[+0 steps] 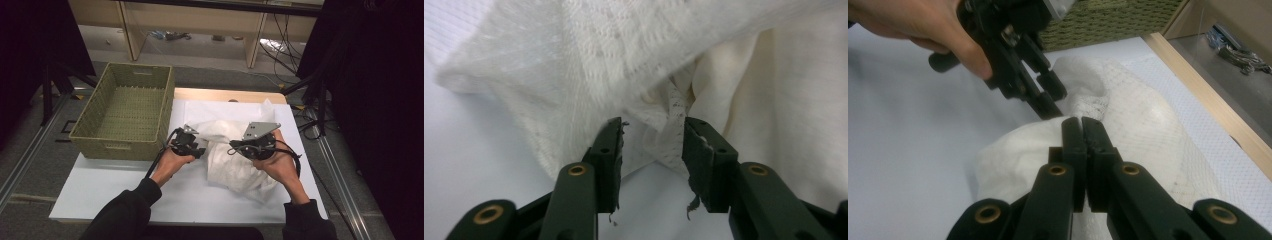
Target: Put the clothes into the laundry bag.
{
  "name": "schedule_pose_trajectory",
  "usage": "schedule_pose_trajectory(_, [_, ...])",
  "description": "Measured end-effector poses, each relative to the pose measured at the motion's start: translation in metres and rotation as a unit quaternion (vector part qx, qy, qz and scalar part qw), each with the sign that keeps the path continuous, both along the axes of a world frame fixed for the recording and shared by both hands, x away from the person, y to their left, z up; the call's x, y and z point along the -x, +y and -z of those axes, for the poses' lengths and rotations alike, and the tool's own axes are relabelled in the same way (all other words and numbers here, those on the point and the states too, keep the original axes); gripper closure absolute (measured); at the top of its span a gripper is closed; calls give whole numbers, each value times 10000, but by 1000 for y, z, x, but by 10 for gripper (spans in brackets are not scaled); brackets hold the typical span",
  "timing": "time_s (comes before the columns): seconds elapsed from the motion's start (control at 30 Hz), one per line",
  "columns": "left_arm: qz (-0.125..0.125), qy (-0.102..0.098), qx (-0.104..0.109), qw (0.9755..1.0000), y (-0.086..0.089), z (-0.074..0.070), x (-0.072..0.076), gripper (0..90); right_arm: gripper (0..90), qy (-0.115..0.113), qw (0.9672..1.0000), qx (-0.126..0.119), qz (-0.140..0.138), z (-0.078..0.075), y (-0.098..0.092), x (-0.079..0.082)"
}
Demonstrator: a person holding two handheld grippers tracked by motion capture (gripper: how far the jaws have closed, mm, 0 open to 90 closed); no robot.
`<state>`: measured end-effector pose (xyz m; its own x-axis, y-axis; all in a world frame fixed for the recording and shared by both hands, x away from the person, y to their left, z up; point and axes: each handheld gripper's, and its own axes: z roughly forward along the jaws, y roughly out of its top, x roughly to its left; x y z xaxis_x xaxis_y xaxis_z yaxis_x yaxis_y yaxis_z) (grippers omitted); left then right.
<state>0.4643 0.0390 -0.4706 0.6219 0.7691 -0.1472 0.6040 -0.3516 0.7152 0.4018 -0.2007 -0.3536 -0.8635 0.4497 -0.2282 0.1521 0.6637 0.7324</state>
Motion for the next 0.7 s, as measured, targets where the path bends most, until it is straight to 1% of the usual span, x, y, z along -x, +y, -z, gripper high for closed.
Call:
schedule_pose_trajectory(0.03, [-112,162,158,9997,-3,3,-3,579,900,35,10000,2,24,0,0,0])
schedule_pose_trajectory(0.07, [-144,222,191,9995,-5,5,-6,574,900,25,10000,0,35,0,0,1])
schedule_pose_trajectory(0.1, [-195,230,139,9994,-7,6,-9,567,900,30,10000,-6,38,0,-1,1])
schedule_pose_trajectory(0.13, [-263,231,150,9993,-9,7,-12,571,900,26,10000,-3,35,0,-1,1])
schedule_pose_trajectory(0.17, [-295,279,233,9989,-10,9,-14,594,900,23,10000,0,29,0,0,1])
schedule_pose_trajectory(0.2, [-248,360,346,9984,-11,10,-15,671,900,6,10000,-1,0,0,0,0])
schedule_pose_trajectory(0.23, [-271,254,189,9991,-12,9,-16,757,900,4,10000,3,0,0,0,0])
schedule_pose_trajectory(0.27, [-234,233,145,9993,-13,9,-15,832,900,-2,10000,9,1,0,0,0])
schedule_pose_trajectory(0.3, [-72,233,12,9997,-12,8,-14,866,900,13,10000,15,35,0,-1,1])
schedule_pose_trajectory(0.33, [-5,254,-20,9997,-10,6,-11,878,900,-46,10000,4,19,0,-2,0])
schedule_pose_trajectory(0.37, [39,162,-72,9998,-6,3,-8,883,900,-27,10000,-8,26,-1,-3,0])
schedule_pose_trajectory(0.4, [65,181,-49,9998,-3,1,-6,884,900,-52,10000,-12,36,-1,-4,0])
schedule_pose_trajectory(0.43, [73,137,0,9999,1,-1,-5,886,900,-28,10000,-30,48,-1,-4,0])
schedule_pose_trajectory(0.47, [119,92,7,9999,4,-3,-3,888,900,19,9999,-43,129,-1,-5,0])
schedule_pose_trajectory(0.53, [212,66,7,9998,9,-4,1,890,900,9,9999,-44,158,-1,-5,0])
schedule_pose_trajectory(0.57, [275,55,-29,9996,10,-5,4,891,900,6,9999,-37,159,-1,-5,0])
schedule_pose_trajectory(0.6, [364,57,-60,9993,11,-6,7,891,900,60,9998,-43,169,-1,-5,1])
schedule_pose_trajectory(0.63, [435,14,-59,9990,12,-8,13,891,900,52,9998,-32,168,-1,-4,2])
schedule_pose_trajectory(0.67, [500,-15,-78,9987,14,-12,18,891,900,-12,9999,-2,126,-1,-5,1])
schedule_pose_trajectory(0.7, [603,-48,-68,9981,16,-15,24,891,900,-8,9999,8,134,-1,-5,1])
